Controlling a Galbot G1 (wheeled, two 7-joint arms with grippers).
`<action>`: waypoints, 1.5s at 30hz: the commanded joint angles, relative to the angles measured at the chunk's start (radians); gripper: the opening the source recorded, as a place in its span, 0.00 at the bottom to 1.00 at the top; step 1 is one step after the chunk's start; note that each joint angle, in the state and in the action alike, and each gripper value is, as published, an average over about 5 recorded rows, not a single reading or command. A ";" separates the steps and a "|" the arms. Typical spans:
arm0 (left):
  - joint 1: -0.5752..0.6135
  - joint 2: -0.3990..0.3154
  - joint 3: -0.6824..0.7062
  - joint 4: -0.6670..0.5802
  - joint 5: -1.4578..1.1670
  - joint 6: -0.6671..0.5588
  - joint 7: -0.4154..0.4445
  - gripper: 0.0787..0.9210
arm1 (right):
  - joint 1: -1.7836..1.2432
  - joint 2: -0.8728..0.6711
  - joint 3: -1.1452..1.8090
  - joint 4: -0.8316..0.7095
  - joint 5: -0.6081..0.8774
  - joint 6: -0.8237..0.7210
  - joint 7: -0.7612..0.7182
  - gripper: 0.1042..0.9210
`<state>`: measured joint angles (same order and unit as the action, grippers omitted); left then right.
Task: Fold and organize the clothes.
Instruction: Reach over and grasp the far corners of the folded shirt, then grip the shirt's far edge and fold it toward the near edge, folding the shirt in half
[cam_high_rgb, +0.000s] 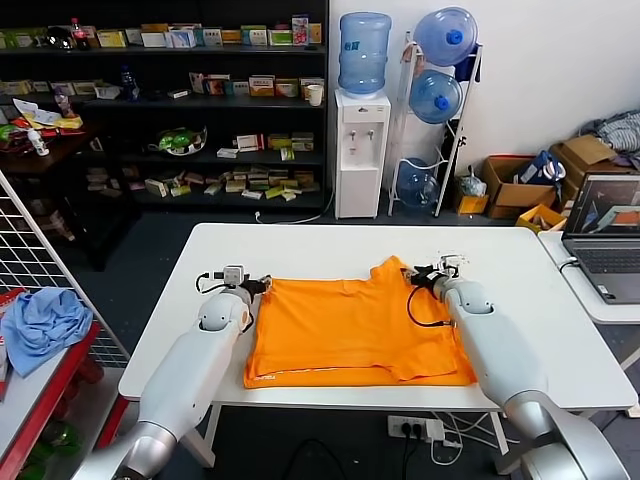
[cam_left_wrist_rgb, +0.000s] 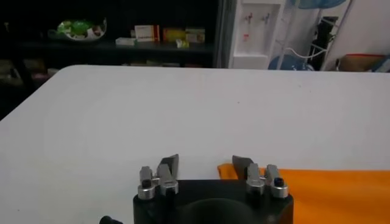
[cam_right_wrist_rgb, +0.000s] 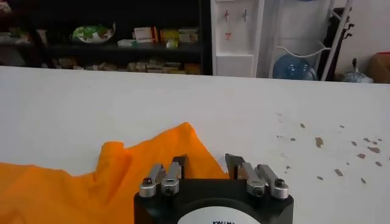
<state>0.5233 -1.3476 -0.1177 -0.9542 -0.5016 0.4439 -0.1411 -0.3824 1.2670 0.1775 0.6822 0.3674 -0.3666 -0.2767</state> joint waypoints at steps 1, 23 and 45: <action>0.030 0.001 0.000 -0.036 -0.012 0.013 0.001 0.54 | -0.005 0.009 -0.013 0.005 -0.025 -0.013 -0.015 0.30; 0.301 0.230 -0.022 -0.606 -0.182 0.037 -0.060 0.02 | -0.369 -0.234 -0.020 0.751 0.160 -0.069 0.248 0.02; 0.767 0.288 -0.077 -0.941 -0.080 0.022 -0.041 0.02 | -1.013 -0.360 0.224 1.195 0.057 -0.188 0.341 0.02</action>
<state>1.1102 -1.0770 -0.1870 -1.7840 -0.6388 0.4833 -0.2041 -1.1850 0.9435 0.3383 1.7399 0.4577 -0.5252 0.0388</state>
